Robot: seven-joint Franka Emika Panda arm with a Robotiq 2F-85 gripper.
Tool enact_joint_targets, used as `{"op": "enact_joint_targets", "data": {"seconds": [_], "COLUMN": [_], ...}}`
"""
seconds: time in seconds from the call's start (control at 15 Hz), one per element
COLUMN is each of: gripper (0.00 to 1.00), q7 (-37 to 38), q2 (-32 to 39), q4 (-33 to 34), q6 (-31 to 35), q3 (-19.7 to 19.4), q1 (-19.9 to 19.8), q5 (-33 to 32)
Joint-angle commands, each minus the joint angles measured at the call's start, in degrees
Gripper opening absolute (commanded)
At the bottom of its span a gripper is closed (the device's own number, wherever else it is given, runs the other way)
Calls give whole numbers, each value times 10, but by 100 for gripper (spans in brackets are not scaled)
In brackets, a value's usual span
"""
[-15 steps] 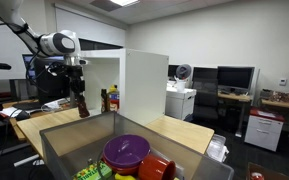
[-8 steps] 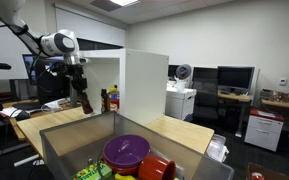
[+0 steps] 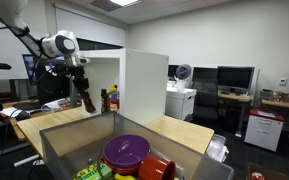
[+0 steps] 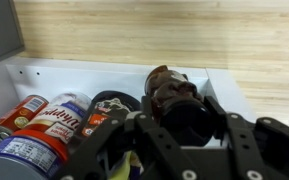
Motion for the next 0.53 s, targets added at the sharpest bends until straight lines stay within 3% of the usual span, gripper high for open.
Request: {"op": "enact_joint_targets", "data": {"seconds": [0.0,0.47], "gripper": [29,29], "q7": [29,40], "q2": [9,10], "q4": [8,-8], "q6": [29,64], "q3": [-12,-35], "q1": [7,4], "q5": [-28,-41]}}
